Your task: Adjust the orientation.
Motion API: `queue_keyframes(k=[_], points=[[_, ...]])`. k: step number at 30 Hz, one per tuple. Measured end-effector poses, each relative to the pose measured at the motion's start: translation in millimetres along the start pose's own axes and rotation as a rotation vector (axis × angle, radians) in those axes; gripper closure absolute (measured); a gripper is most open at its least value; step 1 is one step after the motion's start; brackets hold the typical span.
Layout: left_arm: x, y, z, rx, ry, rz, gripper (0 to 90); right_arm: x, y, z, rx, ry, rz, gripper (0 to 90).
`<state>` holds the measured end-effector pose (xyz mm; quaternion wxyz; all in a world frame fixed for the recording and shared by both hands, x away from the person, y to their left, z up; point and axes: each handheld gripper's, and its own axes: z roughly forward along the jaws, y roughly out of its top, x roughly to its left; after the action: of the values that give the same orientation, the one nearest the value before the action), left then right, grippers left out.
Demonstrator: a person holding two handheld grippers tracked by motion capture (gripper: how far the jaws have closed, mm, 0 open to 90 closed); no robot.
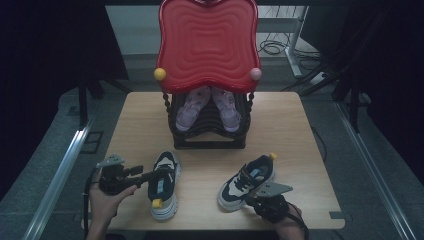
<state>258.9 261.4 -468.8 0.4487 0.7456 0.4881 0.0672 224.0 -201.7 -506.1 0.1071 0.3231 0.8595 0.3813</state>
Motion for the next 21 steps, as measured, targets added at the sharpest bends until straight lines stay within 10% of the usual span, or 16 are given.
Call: queue_keyframes(k=[21], points=[[2.6,-6.7,-9.5,-0.01,0.021,-0.016,44.0,9.8,23.3,25.8,-0.009,-0.045,-0.039,89.9]])
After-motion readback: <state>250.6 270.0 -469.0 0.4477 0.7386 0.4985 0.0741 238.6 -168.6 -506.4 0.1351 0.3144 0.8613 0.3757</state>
